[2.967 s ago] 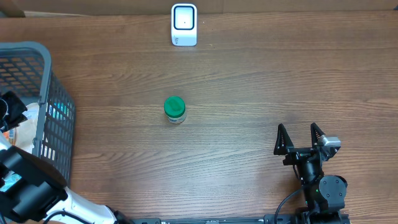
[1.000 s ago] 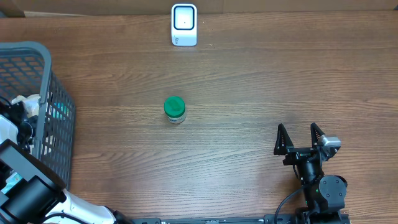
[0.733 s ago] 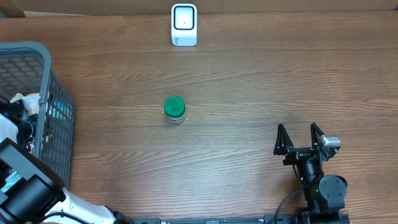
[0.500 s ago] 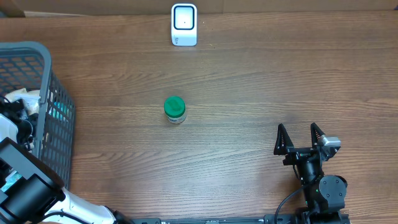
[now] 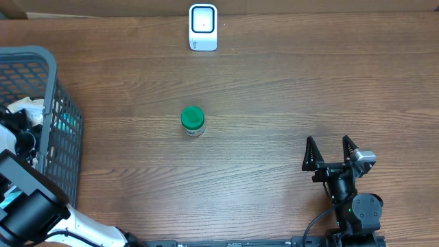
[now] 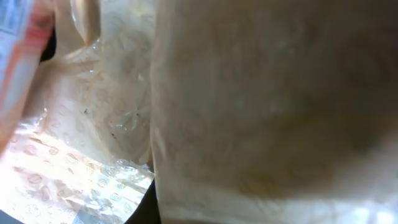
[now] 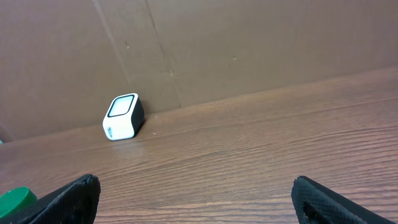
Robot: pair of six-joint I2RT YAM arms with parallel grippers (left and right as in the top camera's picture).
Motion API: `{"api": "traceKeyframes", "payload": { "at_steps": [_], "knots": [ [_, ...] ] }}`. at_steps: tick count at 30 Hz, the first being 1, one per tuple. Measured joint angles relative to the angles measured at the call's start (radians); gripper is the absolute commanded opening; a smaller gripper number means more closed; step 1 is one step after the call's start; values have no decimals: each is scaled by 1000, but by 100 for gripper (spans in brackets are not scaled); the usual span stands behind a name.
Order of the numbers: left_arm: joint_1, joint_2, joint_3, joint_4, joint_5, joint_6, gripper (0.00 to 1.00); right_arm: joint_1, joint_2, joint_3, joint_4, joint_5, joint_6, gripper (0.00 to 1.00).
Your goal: Scan the item barcode
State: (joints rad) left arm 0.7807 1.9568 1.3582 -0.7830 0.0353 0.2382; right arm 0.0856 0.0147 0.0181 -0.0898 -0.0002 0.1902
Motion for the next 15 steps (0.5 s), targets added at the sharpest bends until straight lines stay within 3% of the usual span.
{"api": "traceKeyframes", "payload": {
  "at_steps": [15],
  "knots": [
    [-2, 95, 370, -573, 21, -119, 4, 0, 0, 0, 0, -1, 0, 100]
  ]
}}
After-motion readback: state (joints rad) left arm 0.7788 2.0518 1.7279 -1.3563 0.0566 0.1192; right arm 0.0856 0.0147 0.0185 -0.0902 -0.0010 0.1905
